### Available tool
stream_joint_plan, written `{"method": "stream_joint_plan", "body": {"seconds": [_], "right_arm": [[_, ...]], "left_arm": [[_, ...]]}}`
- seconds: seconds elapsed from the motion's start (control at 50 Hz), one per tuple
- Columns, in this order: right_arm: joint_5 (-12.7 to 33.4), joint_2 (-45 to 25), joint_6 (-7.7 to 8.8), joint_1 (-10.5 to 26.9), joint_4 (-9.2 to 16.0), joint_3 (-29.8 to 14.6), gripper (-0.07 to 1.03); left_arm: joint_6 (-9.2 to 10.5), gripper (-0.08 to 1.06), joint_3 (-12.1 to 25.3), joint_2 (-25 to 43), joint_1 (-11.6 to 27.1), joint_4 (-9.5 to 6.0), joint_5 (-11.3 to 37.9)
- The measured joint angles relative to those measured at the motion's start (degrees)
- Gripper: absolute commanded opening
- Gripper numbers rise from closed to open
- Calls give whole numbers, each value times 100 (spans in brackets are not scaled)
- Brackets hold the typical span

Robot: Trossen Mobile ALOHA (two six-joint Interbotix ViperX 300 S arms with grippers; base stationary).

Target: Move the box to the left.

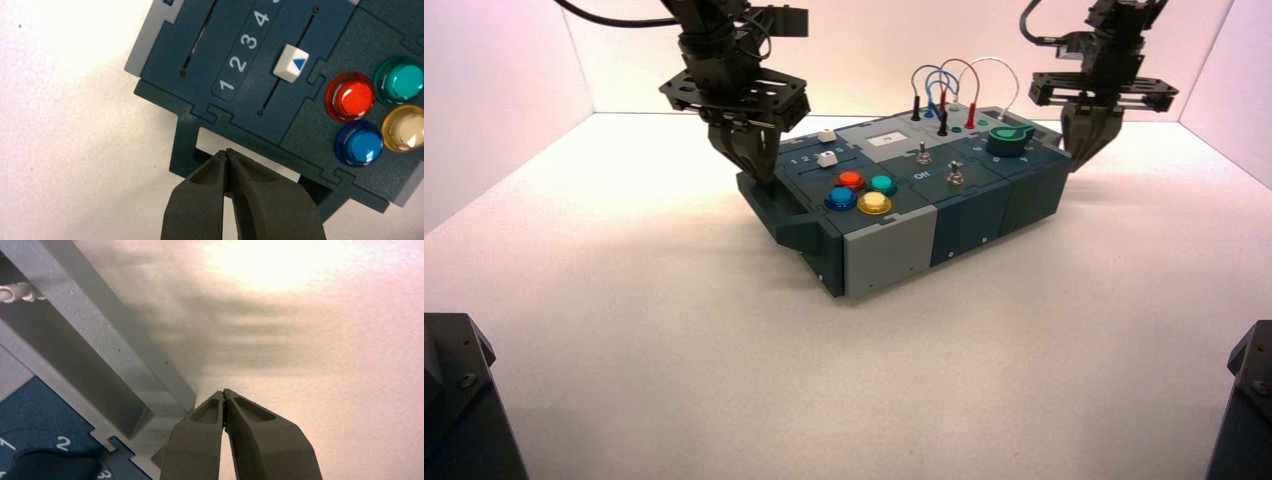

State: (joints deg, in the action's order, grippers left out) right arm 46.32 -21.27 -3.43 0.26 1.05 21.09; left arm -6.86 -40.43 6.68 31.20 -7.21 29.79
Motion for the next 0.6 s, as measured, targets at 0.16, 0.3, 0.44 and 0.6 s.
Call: {"method": "stream_joint_plan", "body": {"seconds": [0.16, 0.3, 0.44, 0.6], "right_arm": [[53, -70, 9, 97, 18, -35, -2], [123, -114, 9, 193, 88, -70, -2], [158, -114, 26, 325, 105, -97, -2], [211, -132, 35, 431, 105, -167, -2]], "left_arm": [[-9, -3, -26, 0, -97, 9, 9], [0, -3, -53, 0, -158, 9, 26], [0, -3, -62, 0, -211, 26, 62], [0, -3, -70, -26, -334, 70, 97]]}}
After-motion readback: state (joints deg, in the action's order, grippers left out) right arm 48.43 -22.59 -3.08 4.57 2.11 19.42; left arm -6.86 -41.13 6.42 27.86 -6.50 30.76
